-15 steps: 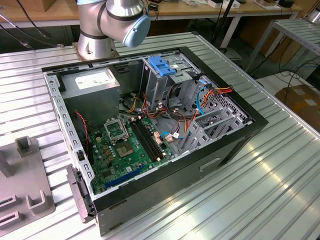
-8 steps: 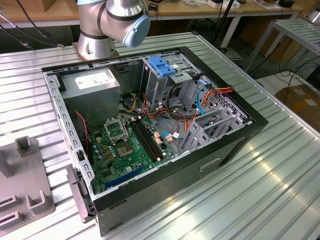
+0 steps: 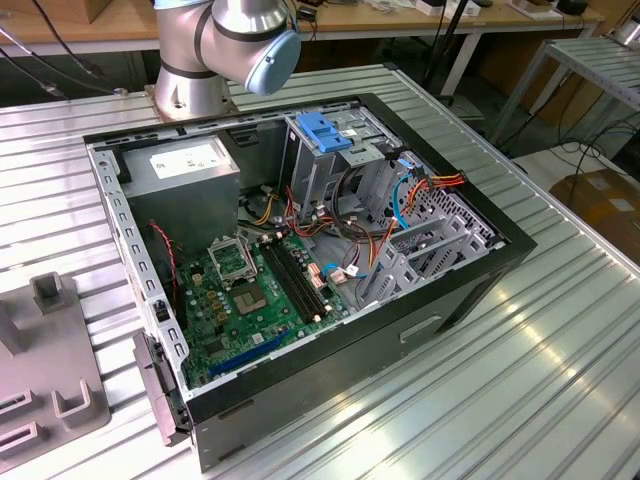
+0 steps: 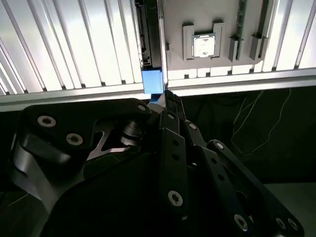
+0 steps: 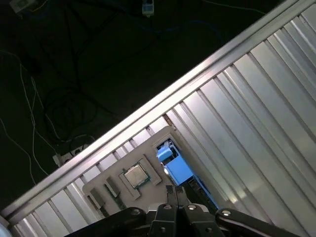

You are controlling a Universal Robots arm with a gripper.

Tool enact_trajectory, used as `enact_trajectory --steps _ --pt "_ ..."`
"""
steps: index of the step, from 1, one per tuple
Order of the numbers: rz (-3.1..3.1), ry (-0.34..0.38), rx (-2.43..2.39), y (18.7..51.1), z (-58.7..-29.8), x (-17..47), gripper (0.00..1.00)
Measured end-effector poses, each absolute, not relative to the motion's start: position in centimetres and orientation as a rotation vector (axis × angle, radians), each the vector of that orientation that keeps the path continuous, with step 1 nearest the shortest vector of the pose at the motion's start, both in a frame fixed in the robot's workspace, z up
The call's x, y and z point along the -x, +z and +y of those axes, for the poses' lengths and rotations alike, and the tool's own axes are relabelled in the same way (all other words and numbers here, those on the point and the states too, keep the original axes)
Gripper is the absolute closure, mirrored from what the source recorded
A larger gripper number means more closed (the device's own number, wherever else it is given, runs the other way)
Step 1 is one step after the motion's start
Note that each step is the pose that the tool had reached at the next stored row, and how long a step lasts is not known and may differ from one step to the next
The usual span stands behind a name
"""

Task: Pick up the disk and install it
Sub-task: 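Pick up the disk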

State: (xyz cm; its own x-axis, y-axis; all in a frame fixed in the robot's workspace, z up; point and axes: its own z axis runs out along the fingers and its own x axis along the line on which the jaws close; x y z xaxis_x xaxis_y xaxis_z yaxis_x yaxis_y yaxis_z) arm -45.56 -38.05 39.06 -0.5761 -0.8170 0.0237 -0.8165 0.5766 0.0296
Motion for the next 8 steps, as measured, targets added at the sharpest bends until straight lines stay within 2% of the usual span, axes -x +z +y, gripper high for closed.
enact_trajectory --steps 8 --pt "-2.631 -0.018 -1.654 39.02 -38.05 45.56 0.89"
